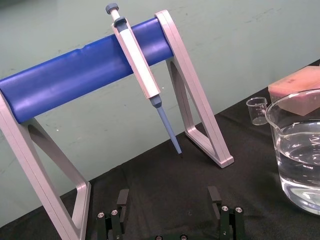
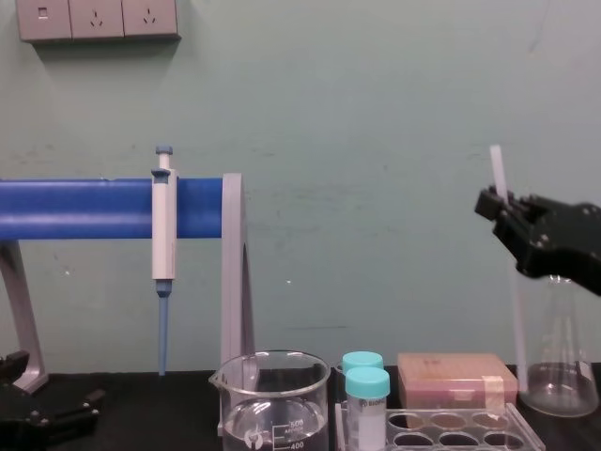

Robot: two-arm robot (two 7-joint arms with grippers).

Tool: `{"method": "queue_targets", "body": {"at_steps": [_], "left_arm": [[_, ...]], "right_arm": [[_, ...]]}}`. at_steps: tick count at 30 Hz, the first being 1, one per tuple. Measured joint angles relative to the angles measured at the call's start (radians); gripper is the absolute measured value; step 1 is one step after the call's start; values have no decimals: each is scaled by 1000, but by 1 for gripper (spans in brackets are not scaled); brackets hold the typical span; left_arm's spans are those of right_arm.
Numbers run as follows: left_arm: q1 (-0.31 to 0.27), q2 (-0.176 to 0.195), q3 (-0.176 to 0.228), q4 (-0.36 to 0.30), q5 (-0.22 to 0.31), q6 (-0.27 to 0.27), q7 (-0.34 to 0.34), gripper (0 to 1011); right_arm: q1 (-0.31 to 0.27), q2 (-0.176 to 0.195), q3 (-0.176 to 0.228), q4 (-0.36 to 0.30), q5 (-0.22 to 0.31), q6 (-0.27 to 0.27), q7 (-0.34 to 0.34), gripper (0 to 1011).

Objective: Pick up the stirring rod with one hand, then place it down.

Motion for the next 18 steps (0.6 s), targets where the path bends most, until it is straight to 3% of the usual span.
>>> {"method": "queue_targets", "body": {"at_steps": [10,18], "left_arm": [[0,0,0,0,0,0,0,1000],[0,0,0,0,0,0,0,1000]], "right_arm": [[-31,-5,27,1,-39,13,-39,72],[-30,-4,25,1,-39,13,-38,72]]}}
